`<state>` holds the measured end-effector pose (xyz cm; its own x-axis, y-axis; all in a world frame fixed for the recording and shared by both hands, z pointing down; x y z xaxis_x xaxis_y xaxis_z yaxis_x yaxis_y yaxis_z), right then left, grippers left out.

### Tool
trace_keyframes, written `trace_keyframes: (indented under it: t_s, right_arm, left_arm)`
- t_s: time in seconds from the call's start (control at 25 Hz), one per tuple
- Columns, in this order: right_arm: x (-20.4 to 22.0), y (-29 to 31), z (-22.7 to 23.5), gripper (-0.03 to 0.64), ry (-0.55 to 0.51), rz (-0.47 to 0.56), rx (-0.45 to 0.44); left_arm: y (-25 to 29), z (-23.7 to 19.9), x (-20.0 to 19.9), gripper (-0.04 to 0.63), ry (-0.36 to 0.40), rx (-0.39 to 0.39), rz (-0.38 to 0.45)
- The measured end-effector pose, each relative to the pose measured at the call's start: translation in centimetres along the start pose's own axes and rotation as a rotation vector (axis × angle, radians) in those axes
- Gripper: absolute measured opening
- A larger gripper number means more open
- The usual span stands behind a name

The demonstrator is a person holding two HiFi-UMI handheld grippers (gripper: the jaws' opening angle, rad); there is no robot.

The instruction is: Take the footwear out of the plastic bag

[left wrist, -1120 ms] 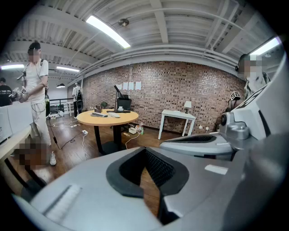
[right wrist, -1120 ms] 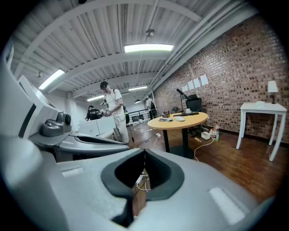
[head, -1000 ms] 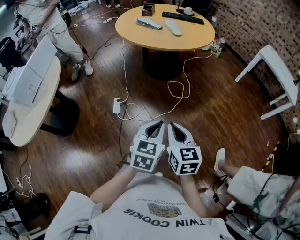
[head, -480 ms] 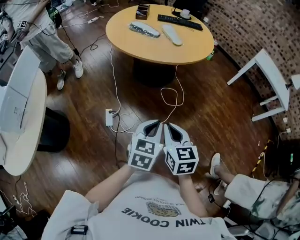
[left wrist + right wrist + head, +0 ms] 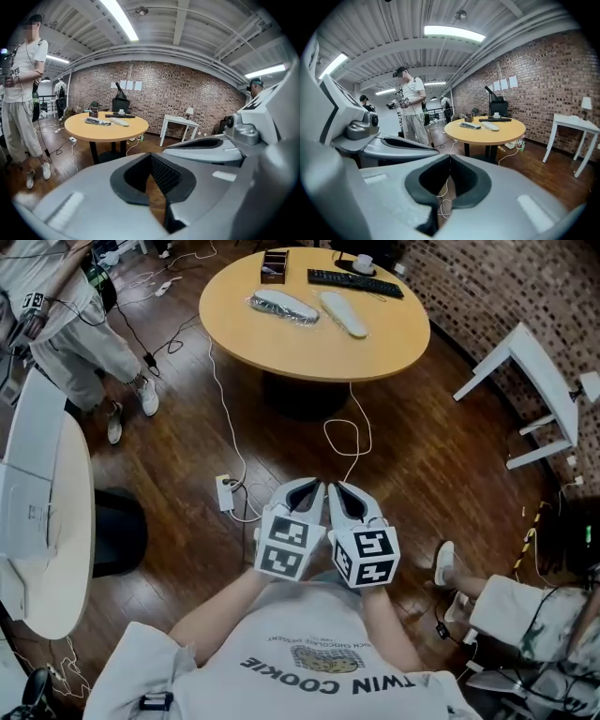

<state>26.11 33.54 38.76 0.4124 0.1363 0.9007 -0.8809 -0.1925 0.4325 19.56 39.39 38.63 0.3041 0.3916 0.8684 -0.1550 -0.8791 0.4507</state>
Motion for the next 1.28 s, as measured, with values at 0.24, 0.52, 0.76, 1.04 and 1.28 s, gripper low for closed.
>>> trace_keyframes:
  t_s: [0.24,0.52,0.76,1.04,1.28]
  right_arm:
    - [-0.5,2.7,1.3,0.003,0.022,0.007,0.006]
    - [-1.1,7.0,5.2,0.003,0.057,0.014,-0.011]
    - [-3.1,11.6,12.1,0.003,0.061,0.013,-0.047]
    - [-5.5,15.3,20.2,0.003,0.058,0.015,-0.086]
    - [-6.7,17.3,25.2,0.003,0.067,0.027,-0.119]
  left_arm:
    - [2.2,-2.1,-0.5,0.005,-0.017,-0.008,-0.017]
    - [7.1,-3.4,-2.2,0.005,-0.012,-0.024,-0.033]
    - [14.3,-4.6,-5.9,0.005,-0.009,-0.058,-0.046]
    - [22.1,-4.4,-10.3,0.005,-0.013,-0.114,-0.044]
    - [26.5,-3.9,-12.4,0.005,-0.007,-0.163,-0.054]
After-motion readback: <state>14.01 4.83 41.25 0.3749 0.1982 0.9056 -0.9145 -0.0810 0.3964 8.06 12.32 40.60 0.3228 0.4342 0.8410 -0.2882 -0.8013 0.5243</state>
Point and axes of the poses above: the fingertips, and each gripper's own axes: y forward along the fingers, z to its right, x out of its underside, the point moved 6 cm from there along -y, backward along the fingers, and after that the axes turned 5 degrees about -y, right-handed, at the moved point
